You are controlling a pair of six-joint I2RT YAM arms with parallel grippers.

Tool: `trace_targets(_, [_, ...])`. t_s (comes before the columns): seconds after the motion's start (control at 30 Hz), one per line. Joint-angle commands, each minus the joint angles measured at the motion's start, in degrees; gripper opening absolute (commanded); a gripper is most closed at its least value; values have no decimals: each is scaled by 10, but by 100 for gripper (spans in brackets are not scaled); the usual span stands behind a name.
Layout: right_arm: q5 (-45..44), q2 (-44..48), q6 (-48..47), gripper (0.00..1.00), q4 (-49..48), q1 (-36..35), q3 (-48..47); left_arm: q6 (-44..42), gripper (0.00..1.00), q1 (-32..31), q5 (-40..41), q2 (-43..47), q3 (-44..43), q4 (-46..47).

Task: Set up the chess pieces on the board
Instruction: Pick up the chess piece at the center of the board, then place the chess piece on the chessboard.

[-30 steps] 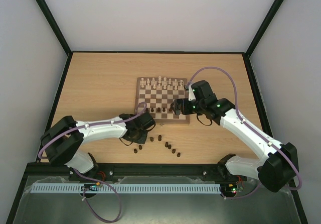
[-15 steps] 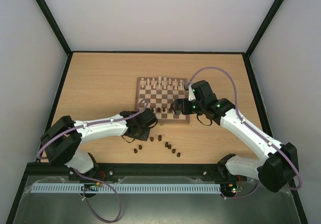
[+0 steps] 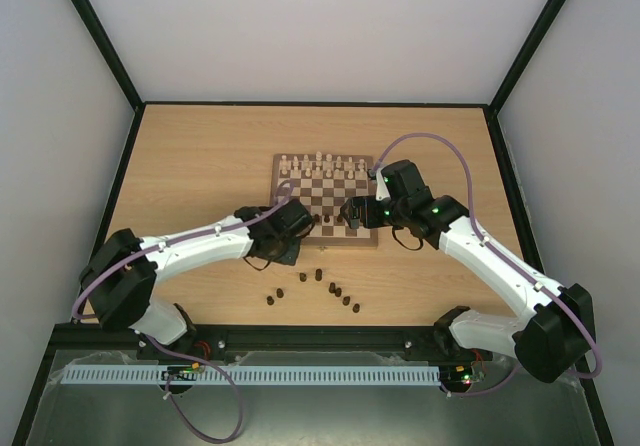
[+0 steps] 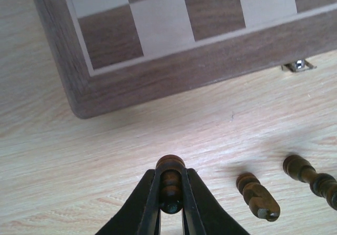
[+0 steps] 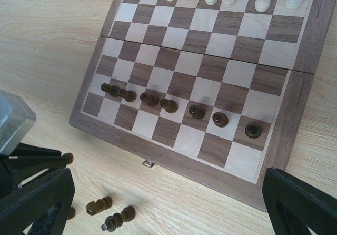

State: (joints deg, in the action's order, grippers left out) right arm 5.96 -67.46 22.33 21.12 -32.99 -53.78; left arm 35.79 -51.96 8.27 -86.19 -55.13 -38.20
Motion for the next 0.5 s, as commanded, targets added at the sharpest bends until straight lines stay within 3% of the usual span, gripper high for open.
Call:
trace_targets(0.0, [3,5,0,98,8,0,3,-23,6,20,12,16,-22,-31])
trace_targets(0.47, [23,19,-1,99,1,0,7,-75,6,107,16,-25,-103,-50])
